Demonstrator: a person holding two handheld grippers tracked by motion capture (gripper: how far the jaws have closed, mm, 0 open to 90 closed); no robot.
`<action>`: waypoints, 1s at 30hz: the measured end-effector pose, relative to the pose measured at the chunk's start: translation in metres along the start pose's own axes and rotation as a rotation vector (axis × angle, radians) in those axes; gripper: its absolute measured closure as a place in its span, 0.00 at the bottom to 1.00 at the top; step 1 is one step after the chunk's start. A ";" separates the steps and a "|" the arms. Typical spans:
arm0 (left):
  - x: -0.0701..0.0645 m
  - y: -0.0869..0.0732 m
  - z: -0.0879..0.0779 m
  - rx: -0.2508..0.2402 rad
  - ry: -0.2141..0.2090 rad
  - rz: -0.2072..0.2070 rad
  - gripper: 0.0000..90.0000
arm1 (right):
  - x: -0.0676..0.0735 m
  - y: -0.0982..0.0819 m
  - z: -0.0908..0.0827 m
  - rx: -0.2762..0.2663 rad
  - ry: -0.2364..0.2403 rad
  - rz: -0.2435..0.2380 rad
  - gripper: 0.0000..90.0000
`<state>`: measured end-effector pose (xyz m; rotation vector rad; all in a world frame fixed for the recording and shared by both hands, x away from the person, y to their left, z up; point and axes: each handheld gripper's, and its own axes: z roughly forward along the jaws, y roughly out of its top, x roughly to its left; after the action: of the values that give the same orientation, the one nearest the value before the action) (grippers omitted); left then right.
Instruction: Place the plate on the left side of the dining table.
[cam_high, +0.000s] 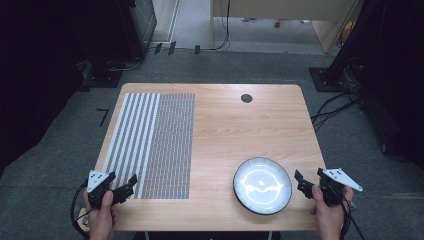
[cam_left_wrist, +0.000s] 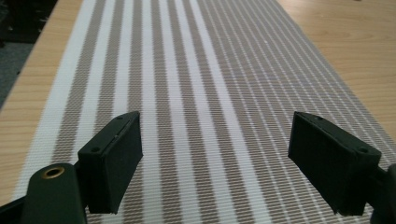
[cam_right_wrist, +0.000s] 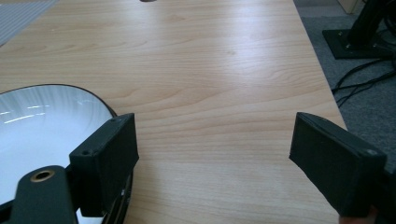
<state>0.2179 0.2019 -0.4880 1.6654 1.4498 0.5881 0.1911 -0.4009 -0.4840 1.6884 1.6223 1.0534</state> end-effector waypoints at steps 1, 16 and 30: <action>-0.006 0.001 0.002 0.000 -0.012 0.002 0.20 | 0.001 0.000 -0.001 0.001 0.004 0.003 0.17; -0.063 0.022 0.014 -0.003 -0.138 0.067 0.20 | 0.010 0.000 -0.002 -0.005 0.060 0.004 0.17; -0.098 0.036 0.029 -0.004 -0.179 0.092 0.20 | 0.015 -0.002 -0.003 -0.019 0.091 -0.003 0.17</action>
<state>0.2398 0.1002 -0.4574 1.7420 1.2491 0.4786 0.1863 -0.3862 -0.4819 1.6464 1.6658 1.1555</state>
